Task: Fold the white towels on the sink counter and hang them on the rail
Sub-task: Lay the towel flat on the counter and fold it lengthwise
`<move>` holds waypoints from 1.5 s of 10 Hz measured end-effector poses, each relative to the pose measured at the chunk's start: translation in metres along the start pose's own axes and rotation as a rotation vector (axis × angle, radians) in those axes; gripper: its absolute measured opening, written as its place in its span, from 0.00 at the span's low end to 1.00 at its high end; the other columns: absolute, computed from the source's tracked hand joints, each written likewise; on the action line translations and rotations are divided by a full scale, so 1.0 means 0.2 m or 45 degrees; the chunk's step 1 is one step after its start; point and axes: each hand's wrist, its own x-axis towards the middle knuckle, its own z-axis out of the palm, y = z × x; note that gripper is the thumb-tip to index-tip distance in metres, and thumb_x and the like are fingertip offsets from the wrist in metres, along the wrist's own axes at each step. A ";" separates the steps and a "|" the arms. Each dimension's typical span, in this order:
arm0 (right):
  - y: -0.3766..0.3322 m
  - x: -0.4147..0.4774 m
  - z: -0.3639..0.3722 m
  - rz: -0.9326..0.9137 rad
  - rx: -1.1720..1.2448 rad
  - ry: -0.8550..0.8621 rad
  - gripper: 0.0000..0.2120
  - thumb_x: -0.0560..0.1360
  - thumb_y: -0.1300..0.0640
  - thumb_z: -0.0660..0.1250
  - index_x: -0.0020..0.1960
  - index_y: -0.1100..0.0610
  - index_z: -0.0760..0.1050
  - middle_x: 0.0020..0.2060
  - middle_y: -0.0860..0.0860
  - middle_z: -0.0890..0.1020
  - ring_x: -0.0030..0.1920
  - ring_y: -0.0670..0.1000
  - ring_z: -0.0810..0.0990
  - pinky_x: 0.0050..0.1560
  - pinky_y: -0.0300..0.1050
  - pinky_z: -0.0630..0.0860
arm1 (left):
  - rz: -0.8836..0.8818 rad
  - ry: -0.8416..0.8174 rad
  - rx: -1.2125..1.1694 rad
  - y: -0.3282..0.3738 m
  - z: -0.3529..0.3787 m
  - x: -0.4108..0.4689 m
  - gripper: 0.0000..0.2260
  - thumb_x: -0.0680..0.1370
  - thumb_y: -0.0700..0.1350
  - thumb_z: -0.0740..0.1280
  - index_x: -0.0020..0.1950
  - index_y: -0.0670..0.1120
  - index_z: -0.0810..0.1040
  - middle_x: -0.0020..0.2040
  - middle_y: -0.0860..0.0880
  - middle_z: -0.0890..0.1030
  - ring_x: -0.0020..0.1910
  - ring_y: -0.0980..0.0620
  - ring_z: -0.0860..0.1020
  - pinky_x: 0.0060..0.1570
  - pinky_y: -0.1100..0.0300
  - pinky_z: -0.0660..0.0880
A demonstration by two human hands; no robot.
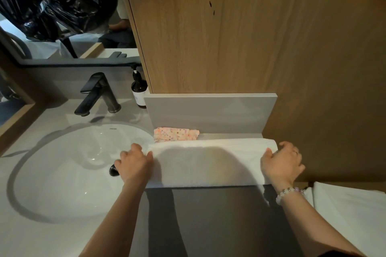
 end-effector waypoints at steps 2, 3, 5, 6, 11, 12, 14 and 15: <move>-0.27 -0.27 0.18 -0.877 -0.078 -0.263 0.15 0.76 0.56 0.59 0.60 0.60 0.75 0.60 0.59 0.79 0.62 0.60 0.77 0.59 0.65 0.72 | 0.725 -0.019 0.017 0.35 0.11 -0.22 0.28 0.79 0.54 0.39 0.77 0.44 0.52 0.77 0.45 0.54 0.77 0.47 0.49 0.73 0.53 0.38; -0.30 -0.33 0.23 -0.890 -0.324 -0.563 0.33 0.77 0.45 0.39 0.66 0.59 0.73 0.66 0.57 0.74 0.67 0.58 0.73 0.66 0.62 0.64 | 0.786 -0.193 0.129 0.38 0.22 -0.27 0.28 0.78 0.54 0.31 0.78 0.48 0.43 0.78 0.49 0.43 0.76 0.50 0.40 0.68 0.56 0.31; -0.23 -0.24 0.25 -0.939 -0.402 -0.594 0.57 0.59 0.37 0.09 0.77 0.54 0.50 0.77 0.51 0.50 0.77 0.52 0.48 0.70 0.48 0.35 | 0.826 -0.322 0.131 0.34 0.27 -0.24 0.25 0.82 0.55 0.39 0.77 0.49 0.41 0.77 0.51 0.38 0.73 0.56 0.33 0.69 0.57 0.31; -0.17 -0.15 0.21 -0.922 -0.319 -0.498 0.36 0.78 0.39 0.32 0.75 0.57 0.58 0.75 0.53 0.60 0.75 0.54 0.57 0.73 0.48 0.45 | 0.841 -0.364 0.096 0.31 0.26 -0.22 0.25 0.82 0.55 0.42 0.77 0.49 0.41 0.77 0.51 0.38 0.74 0.56 0.35 0.70 0.58 0.33; -0.24 0.02 0.09 -0.763 -0.440 -0.712 0.24 0.81 0.47 0.50 0.74 0.56 0.59 0.73 0.53 0.64 0.73 0.54 0.60 0.74 0.53 0.51 | 0.570 -0.048 -0.167 0.17 0.14 -0.28 0.37 0.73 0.61 0.39 0.73 0.41 0.62 0.74 0.45 0.63 0.73 0.44 0.62 0.71 0.54 0.55; -0.43 -0.06 0.11 -0.969 -0.333 -0.833 0.24 0.80 0.43 0.53 0.72 0.54 0.63 0.70 0.51 0.69 0.69 0.53 0.67 0.71 0.51 0.58 | 0.388 0.144 -0.551 0.20 0.10 -0.47 0.11 0.78 0.51 0.59 0.51 0.45 0.75 0.50 0.49 0.78 0.47 0.53 0.74 0.49 0.59 0.71; -0.57 -0.14 0.14 -1.072 -0.355 -0.975 0.26 0.72 0.39 0.65 0.65 0.52 0.71 0.60 0.52 0.75 0.59 0.53 0.73 0.59 0.46 0.69 | -0.141 -0.382 -0.835 0.20 0.12 -0.64 0.10 0.76 0.51 0.66 0.38 0.47 0.77 0.36 0.52 0.80 0.38 0.56 0.77 0.44 0.60 0.74; -0.55 -0.15 0.14 -1.048 -0.437 -0.976 0.30 0.71 0.36 0.65 0.65 0.53 0.71 0.61 0.52 0.74 0.61 0.54 0.71 0.59 0.47 0.68 | -0.374 -0.469 -1.065 0.20 0.14 -0.65 0.08 0.74 0.50 0.69 0.40 0.46 0.79 0.36 0.50 0.82 0.40 0.54 0.80 0.48 0.55 0.78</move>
